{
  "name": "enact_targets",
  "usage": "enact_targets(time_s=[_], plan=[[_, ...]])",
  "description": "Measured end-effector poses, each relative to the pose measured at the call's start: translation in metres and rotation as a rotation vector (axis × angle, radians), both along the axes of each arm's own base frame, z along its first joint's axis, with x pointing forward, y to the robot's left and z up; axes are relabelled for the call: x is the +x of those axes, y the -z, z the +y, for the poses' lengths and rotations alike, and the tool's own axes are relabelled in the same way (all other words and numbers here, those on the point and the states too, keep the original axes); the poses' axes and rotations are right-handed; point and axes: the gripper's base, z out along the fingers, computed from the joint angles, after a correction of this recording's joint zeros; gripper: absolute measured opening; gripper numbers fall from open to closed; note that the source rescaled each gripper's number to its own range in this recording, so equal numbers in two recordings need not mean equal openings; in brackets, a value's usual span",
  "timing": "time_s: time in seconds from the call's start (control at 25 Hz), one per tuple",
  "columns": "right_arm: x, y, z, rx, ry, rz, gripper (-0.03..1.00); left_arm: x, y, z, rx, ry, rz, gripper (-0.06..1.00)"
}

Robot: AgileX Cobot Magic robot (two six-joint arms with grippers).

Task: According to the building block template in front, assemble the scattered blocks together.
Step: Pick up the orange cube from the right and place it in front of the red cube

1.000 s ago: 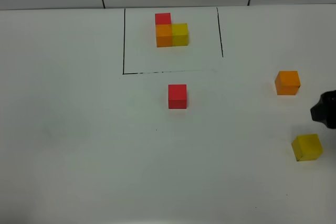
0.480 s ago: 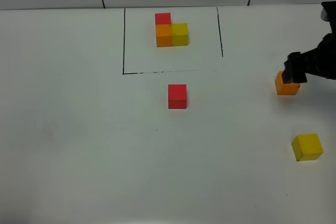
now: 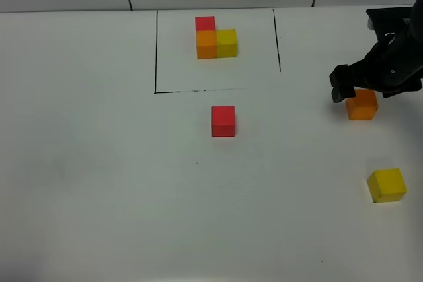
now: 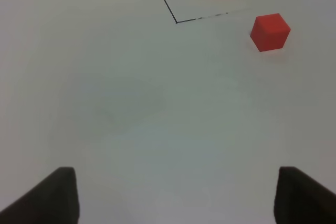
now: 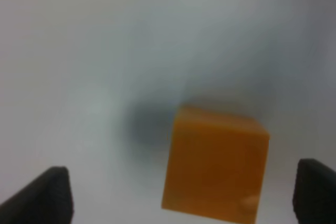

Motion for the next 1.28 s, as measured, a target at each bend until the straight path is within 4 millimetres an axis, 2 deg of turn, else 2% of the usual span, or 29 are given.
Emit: enact_targets(time_s=[0.24,0.36,0.44,0.52,0.56,0.8,0.92,1.04,1.12,1.28], plan=[[0.002,0.023,-0.001,-0.022,-0.013,0.058,0.72,0.000,0.000,0.000,0.000,0.000,0.000,0.81],[0.002,0.026,-0.001,-0.023,-0.014,0.068,0.63,0.000,0.000,0.000,0.000,0.000,0.000,0.81],[0.002,0.027,-0.001,-0.023,-0.014,0.070,0.43,0.000,0.000,0.000,0.000,0.000,0.000,0.81],[0.002,0.028,-0.001,-0.024,-0.013,0.071,0.12,0.000,0.000,0.000,0.000,0.000,0.000,0.81],[0.002,0.028,-0.001,-0.023,-0.010,0.071,0.00,0.000,0.000,0.000,0.000,0.000,0.000,0.81],[0.001,0.022,0.000,-0.021,-0.003,0.063,0.01,0.000,0.000,0.000,0.000,0.000,0.000,0.81],[-0.004,0.002,0.009,-0.005,0.024,0.050,0.01,0.000,0.000,0.000,0.000,0.000,0.000,0.81],[-0.016,-0.023,0.032,-0.019,0.018,0.043,0.01,0.000,0.000,0.000,0.000,0.000,0.000,0.81],[-0.027,-0.033,0.056,-0.043,0.002,0.054,0.01,0.000,0.000,0.000,0.000,0.000,0.000,0.81],[-0.057,-0.033,0.106,-0.084,-0.018,0.067,0.01,0.000,0.000,0.000,0.000,0.000,0.000,0.81]])
